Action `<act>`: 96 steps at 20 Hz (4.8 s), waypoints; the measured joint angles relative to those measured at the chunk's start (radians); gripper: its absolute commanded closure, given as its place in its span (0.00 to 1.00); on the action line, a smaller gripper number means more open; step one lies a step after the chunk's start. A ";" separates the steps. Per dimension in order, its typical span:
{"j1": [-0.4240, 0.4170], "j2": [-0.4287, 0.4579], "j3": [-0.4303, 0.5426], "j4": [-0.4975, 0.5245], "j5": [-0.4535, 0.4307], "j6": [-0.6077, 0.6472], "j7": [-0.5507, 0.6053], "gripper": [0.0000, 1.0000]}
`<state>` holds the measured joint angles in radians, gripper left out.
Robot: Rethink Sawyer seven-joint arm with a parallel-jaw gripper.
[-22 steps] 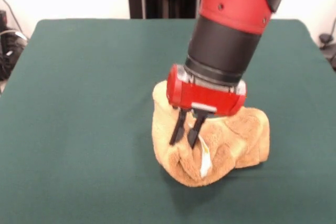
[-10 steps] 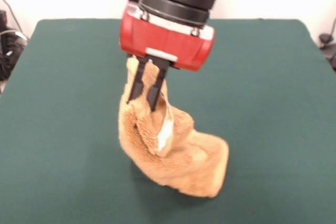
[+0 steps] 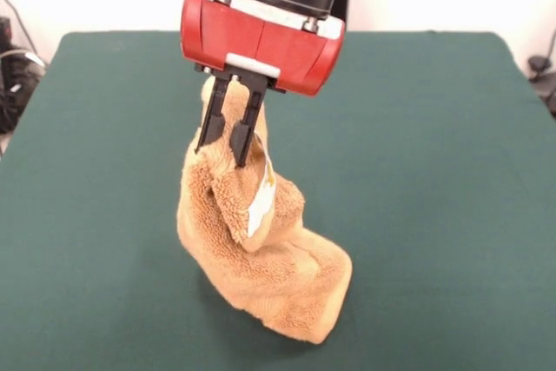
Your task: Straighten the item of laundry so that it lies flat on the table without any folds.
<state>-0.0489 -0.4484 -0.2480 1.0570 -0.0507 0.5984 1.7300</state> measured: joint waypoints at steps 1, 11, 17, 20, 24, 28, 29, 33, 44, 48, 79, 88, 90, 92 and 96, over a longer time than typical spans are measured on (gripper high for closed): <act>0.000 -0.003 0.000 0.004 -0.002 0.000 0.000 1.00; -0.003 -0.060 0.017 0.071 -0.028 0.025 0.000 1.00; -0.003 -0.092 0.023 0.090 -0.031 0.045 0.000 1.00; -0.003 -0.112 0.025 0.096 -0.033 0.049 0.000 1.00; -0.005 -0.129 0.026 0.109 -0.034 0.049 0.000 1.00; -0.008 -0.149 0.028 0.125 -0.037 0.049 0.000 1.00; -0.009 -0.154 0.028 0.128 -0.037 0.049 0.000 1.00; -0.017 -0.170 0.030 0.134 -0.042 0.049 0.000 1.00; -0.086 -0.192 0.059 0.135 -0.087 0.049 0.000 1.00; -0.107 -0.192 0.071 0.135 -0.109 0.049 0.000 1.00; -0.021 -0.106 0.127 0.238 -0.121 -0.216 0.000 1.00; -0.013 -0.108 0.127 0.303 -0.021 -0.217 0.000 1.00; -0.010 -0.118 0.127 0.331 0.012 -0.217 0.000 1.00; -0.007 -0.124 0.126 0.342 0.026 -0.217 0.000 1.00; 0.027 -0.140 0.123 0.376 0.079 -0.218 0.007 1.00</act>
<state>-0.0216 -0.5884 -0.1254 1.4329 0.0285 0.3808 1.7375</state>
